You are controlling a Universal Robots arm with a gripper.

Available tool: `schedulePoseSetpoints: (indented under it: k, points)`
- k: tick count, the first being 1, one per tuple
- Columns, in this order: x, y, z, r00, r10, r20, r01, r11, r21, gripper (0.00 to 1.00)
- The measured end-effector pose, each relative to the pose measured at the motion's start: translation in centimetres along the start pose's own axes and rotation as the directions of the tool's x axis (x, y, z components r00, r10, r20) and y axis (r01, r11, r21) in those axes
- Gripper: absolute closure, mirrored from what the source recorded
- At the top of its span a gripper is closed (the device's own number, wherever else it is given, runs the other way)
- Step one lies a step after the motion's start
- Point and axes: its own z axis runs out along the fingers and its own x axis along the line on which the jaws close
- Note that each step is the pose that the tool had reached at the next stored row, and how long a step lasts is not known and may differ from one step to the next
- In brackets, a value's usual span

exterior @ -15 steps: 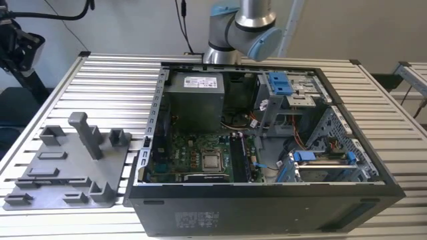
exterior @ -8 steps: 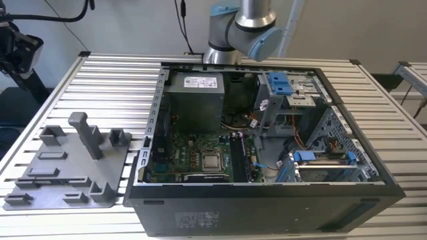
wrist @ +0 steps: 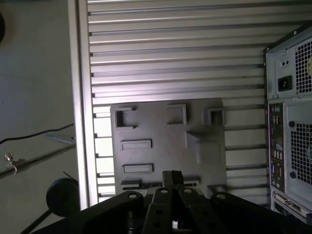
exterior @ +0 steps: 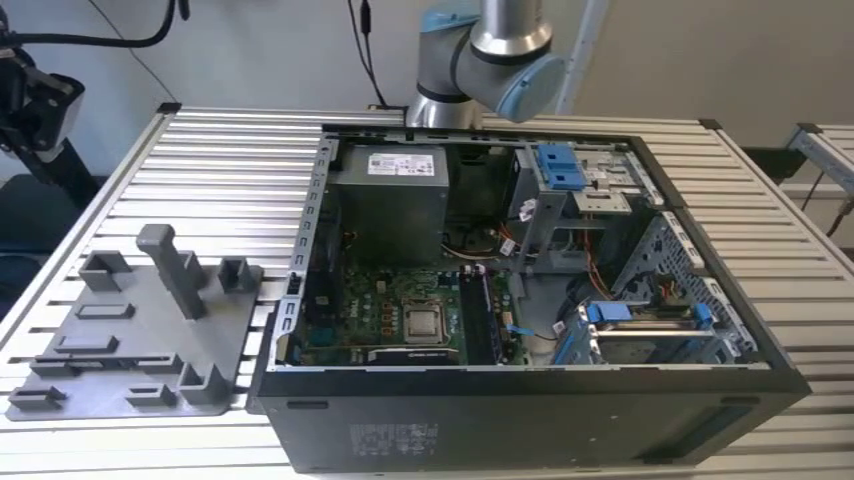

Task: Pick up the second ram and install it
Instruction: 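Reach for the second ram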

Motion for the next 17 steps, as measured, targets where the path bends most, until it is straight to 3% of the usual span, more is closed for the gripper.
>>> schedulePoseSetpoints:
  k: [17]
  points:
    - [0.05,-0.43,0.35,1.0000,0.000,-0.0032,0.000,1.0000,0.0003,0.89]
